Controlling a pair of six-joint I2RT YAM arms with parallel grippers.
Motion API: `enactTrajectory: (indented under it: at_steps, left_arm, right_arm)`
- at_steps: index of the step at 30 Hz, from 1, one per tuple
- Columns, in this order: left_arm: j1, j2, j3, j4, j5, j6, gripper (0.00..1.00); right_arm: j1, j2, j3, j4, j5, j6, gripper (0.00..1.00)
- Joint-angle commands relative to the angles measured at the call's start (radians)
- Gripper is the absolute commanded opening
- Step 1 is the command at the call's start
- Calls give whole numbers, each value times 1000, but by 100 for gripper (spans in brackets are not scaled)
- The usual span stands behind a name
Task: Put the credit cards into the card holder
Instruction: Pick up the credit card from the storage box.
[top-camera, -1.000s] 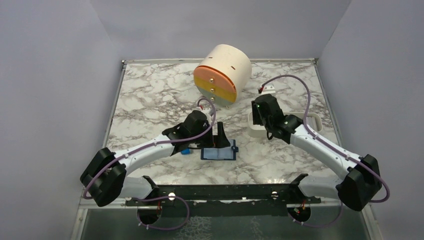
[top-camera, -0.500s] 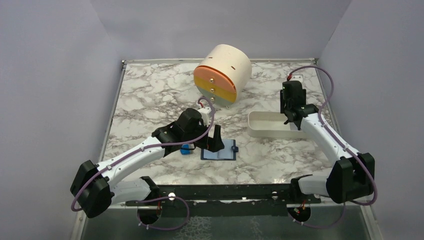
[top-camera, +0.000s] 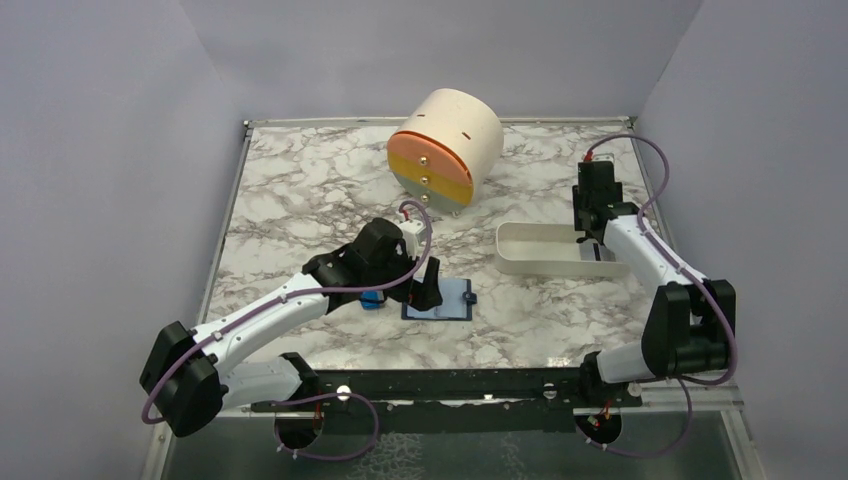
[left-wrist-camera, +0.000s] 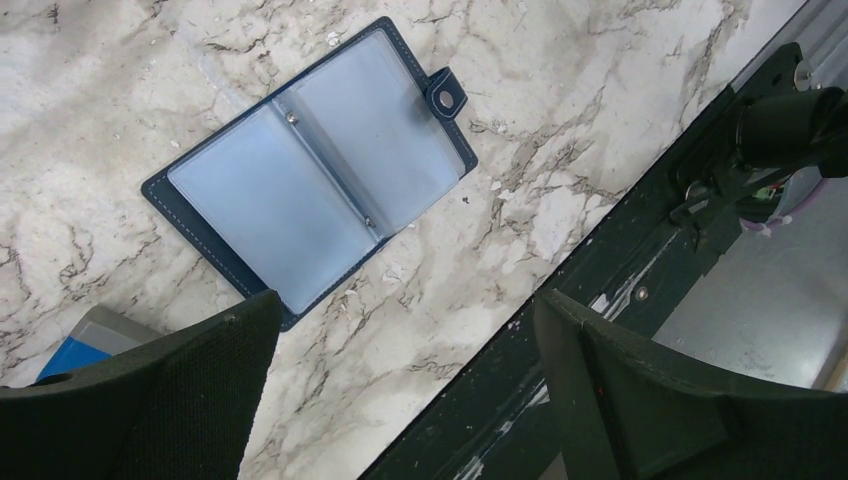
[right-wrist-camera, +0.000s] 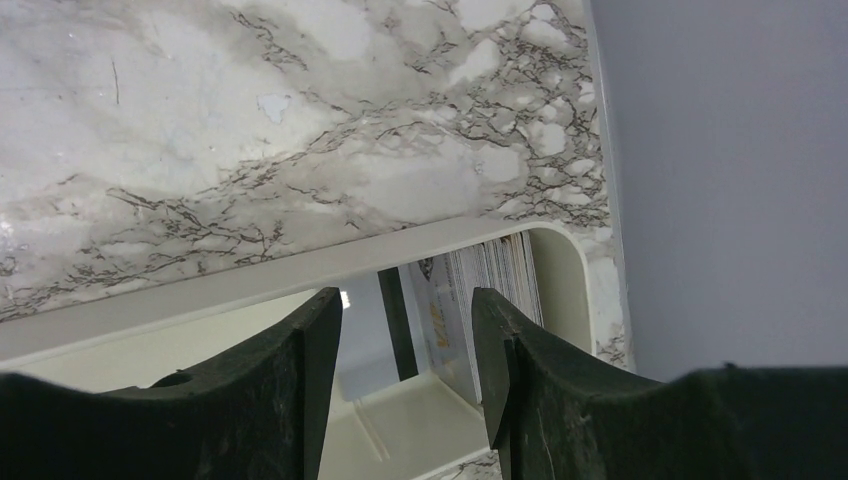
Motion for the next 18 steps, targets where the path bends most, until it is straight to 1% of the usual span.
enactTrajectory:
  at_steps: [1, 8, 18]
  left_arm:
    - [5, -48, 24, -23, -21, 35, 99]
    - [5, -82, 21, -31, -52, 43, 99]
    - [5, -78, 27, -35, -45, 48, 99]
  right_arm:
    - [-10, 48, 23, 18, -20, -29, 51]
    - [-42, 105, -2, 20, 2, -37, 50]
    - [-80, 145, -25, 17, 41, -45, 49]
